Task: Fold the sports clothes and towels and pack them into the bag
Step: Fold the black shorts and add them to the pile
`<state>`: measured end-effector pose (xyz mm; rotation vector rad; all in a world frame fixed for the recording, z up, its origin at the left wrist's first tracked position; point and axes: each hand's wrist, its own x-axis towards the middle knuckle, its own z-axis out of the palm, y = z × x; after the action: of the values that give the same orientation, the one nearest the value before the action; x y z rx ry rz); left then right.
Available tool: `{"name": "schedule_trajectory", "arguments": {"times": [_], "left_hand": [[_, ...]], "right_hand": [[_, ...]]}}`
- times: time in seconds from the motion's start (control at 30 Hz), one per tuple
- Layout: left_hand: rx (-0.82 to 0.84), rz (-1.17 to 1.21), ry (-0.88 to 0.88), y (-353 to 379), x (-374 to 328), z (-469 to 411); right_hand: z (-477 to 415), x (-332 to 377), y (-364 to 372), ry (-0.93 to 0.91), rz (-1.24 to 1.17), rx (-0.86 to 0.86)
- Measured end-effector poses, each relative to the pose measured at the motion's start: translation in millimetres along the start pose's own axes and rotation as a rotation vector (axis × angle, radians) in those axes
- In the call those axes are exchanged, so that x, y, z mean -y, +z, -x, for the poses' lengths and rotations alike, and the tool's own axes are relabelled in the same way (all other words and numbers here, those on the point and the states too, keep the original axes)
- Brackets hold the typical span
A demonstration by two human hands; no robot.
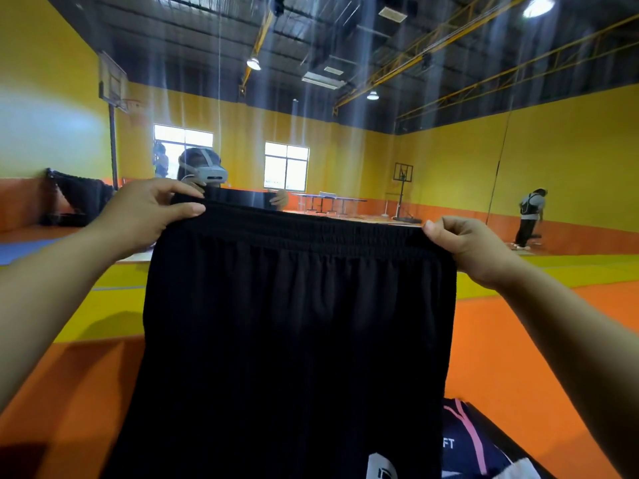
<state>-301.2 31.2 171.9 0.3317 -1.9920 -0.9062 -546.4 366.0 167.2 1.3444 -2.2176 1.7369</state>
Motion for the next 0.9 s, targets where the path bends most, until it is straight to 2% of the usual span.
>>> {"name": "schedule_trajectory", "arguments": {"times": [0.1, 0.23, 0.3, 0.4, 0.57, 0.77, 0.9], "left_hand": [[0.019, -0.006, -0.045, -2.6, 1.7, 4.3], [-0.005, -0.002, -0.205, -2.1, 9.5, 10.5], [-0.023, -0.005, -0.274, 0.4, 14.3, 13.0], [-0.035, 0.035, -0.339, 9.1, 10.7, 18.5], [0.044, 0.285, -0.367, 38.2, -18.9, 25.6], [0.217, 0.418, -0.347, 73.9, -50.3, 38.0], [0.250, 0.413, -0.336, 91.5, -56.9, 46.1]], "right_hand": [[-2.5, -2.6, -1.4, 0.017, -0.039, 0.002], [-2.8, -1.7, 3.8, 0.265, -0.339, 0.097], [-2.1, -3.4, 13.7, 0.369, -0.363, 0.084], [-2.4, -1.9, 32.4, 0.430, -0.355, 0.036], [-9.8, 17.8, 62.3, 0.334, -0.287, -0.066], [-4.4, 43.1, 105.0, 0.166, -0.161, 0.121], [1.5, 45.4, 119.1, 0.130, -0.183, 0.137]]}}
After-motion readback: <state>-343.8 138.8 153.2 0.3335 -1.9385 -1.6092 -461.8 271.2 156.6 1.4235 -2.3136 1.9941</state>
